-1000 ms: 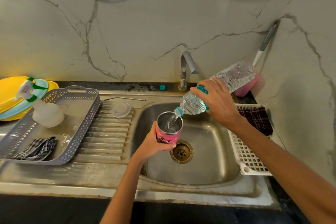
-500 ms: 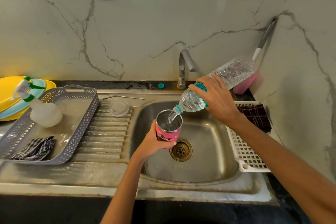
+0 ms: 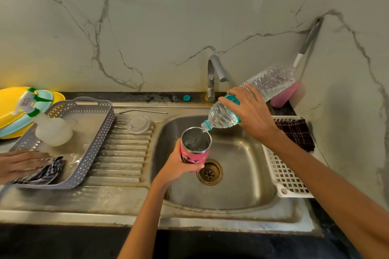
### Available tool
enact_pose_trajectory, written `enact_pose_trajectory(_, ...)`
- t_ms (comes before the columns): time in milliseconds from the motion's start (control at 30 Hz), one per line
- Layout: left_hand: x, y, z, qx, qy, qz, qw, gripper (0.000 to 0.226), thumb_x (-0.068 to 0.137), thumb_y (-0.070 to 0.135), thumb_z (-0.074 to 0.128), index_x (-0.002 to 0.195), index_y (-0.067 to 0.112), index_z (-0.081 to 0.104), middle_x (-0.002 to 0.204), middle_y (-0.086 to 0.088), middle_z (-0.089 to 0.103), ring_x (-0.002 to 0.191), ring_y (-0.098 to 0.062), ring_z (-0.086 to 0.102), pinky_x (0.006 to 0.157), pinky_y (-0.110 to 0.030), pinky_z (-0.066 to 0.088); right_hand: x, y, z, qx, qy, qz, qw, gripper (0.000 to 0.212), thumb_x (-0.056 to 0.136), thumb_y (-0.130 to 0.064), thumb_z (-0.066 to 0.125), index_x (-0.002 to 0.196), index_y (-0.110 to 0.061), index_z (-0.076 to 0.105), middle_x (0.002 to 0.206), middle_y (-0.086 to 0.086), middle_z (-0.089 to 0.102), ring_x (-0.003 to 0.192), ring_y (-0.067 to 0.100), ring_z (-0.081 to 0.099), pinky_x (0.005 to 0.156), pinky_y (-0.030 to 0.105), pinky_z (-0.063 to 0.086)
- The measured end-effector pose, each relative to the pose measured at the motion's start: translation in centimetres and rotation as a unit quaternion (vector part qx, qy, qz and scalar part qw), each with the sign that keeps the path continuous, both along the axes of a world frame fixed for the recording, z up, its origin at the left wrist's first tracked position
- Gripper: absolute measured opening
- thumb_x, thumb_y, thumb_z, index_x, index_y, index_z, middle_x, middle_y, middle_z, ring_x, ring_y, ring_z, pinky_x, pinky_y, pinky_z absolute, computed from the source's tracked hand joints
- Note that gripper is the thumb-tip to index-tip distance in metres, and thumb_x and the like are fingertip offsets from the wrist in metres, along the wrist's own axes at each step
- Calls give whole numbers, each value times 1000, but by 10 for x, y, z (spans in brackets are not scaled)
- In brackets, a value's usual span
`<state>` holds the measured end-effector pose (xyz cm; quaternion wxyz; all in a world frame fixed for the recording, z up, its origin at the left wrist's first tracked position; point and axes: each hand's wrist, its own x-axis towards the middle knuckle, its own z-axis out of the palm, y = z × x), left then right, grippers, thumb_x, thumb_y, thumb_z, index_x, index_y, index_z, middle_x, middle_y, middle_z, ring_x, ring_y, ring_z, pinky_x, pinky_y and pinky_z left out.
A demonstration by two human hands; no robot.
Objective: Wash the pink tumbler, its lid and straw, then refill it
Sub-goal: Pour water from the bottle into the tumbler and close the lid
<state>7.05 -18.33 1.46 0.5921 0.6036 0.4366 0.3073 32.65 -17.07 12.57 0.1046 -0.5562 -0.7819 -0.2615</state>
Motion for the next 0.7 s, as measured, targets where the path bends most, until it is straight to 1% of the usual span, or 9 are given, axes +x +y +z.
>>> enact_pose_trajectory(67,0,-1,0,-3,-1,2,1000,91,67,-7,84,138,24,37,127,-5,58,108,-7,63,79,-25,56,0,0,0,-1,-2,2,1000,90,46,-3,93,128,-16,58,124,18,58,117,34,55,114,45,21)
enact_pose_trajectory(167,-1,-2,0,-3,-5,2,1000,92,67,-7,85,139,22,36,127,-5,58,110,-10,62,78,-24,56,-1,0,0,-1,-2,2,1000,91,45,-4,94,127,-17,58,124,17,58,116,34,56,112,47,26)
enact_pose_trajectory(267,-1,-2,0,-2,-7,5,1000,92,66,-7,85,138,25,37,127,-4,59,111,-10,62,80,-25,56,-2,0,1,2,3,7,1000,92,43,-4,94,127,-17,58,123,17,59,115,34,56,111,48,29)
enact_pose_trajectory(367,-2,-3,1,-1,-8,6,1000,91,66,-7,85,136,28,38,126,-2,59,110,-8,62,81,-25,56,-2,0,1,3,2,8,1000,91,45,-4,93,127,-16,57,123,17,58,116,34,56,112,48,26)
enact_pose_trajectory(533,-2,-5,3,-1,-10,6,1000,88,67,-8,84,133,27,39,127,-4,57,109,-6,62,76,-23,56,-1,-1,2,3,0,5,1000,93,43,-5,94,127,-16,58,123,18,59,116,35,56,113,48,26)
enact_pose_trajectory(633,-1,-5,4,1,-9,9,1000,88,67,-8,84,131,30,39,127,-2,57,108,-3,62,76,-22,56,-1,-2,2,3,-1,5,1000,92,44,-5,94,128,-16,58,124,18,58,117,34,56,113,47,23)
enact_pose_trajectory(700,-2,-5,4,3,-7,8,1000,89,67,-7,84,133,31,38,127,-1,57,110,-4,61,78,-22,55,-1,-2,2,2,-2,4,1000,91,45,-4,93,128,-16,58,125,18,58,117,35,55,114,46,21)
